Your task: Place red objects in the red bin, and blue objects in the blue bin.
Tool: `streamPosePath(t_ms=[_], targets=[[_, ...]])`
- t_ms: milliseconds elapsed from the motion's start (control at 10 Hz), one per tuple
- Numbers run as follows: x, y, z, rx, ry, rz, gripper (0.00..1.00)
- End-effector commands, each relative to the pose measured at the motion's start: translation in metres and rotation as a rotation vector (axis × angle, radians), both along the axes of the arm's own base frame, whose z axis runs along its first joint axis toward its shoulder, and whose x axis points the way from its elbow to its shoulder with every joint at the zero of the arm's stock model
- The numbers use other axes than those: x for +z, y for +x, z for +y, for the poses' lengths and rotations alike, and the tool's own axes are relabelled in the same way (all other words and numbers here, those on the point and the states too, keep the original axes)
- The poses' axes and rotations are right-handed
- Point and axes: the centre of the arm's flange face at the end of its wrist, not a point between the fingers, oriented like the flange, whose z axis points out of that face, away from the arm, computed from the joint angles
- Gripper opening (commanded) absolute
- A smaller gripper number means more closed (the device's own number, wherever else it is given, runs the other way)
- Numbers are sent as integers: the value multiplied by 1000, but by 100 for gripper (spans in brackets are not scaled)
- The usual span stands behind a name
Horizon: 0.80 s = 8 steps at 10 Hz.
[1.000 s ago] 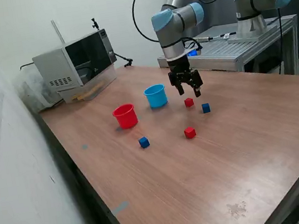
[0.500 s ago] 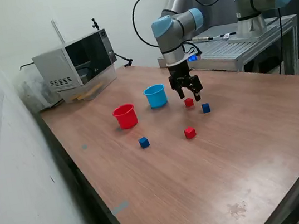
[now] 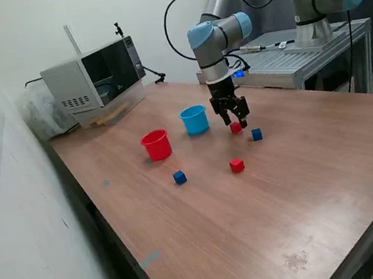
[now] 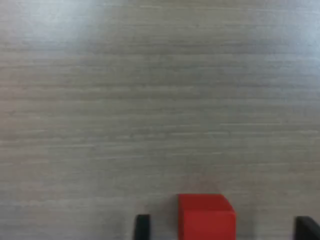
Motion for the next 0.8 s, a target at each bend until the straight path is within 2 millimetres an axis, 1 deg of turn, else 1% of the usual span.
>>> streamPosePath(t_ms=[0, 200, 400, 500, 600, 700], targets=[[-7, 2, 0, 0, -2, -13, 0], [-10, 5, 0, 1, -1, -21, 0], [-5, -1, 5, -4, 7, -6, 0], [9, -7, 13, -10, 16, 18, 0], [36, -14, 14, -8, 24, 58, 0], [52, -18, 15, -9, 27, 75, 0]])
